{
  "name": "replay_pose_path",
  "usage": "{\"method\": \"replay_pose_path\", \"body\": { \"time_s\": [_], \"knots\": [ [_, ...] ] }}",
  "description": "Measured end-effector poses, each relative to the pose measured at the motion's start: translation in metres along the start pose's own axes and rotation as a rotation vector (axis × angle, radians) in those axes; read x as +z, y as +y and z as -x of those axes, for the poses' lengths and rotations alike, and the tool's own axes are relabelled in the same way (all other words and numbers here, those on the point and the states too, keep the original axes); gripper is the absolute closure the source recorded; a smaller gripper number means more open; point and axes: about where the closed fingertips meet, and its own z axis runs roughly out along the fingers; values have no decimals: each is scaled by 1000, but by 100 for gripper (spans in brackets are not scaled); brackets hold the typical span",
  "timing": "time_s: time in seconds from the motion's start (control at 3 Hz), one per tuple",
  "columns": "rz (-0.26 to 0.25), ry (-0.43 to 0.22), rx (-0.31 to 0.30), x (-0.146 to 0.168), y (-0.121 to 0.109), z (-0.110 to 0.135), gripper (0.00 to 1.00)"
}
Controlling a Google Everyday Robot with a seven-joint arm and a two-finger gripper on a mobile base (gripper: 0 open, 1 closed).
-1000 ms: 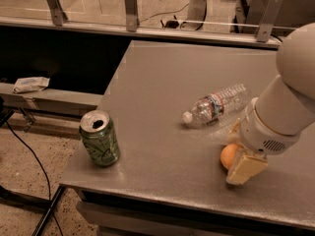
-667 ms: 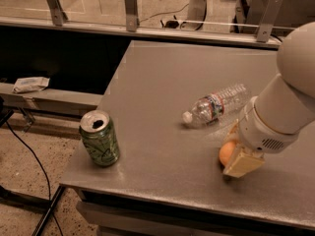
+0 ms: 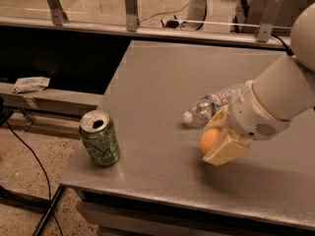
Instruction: Move orange near green can
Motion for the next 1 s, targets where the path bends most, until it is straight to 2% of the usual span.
{"method": "replay_pose_path", "body": {
  "time_s": [0.33, 1.0],
  "knots": [
    [32, -74, -93, 11, 18, 50, 100],
    [62, -91, -131, 20, 27, 73, 100]
  ]
}}
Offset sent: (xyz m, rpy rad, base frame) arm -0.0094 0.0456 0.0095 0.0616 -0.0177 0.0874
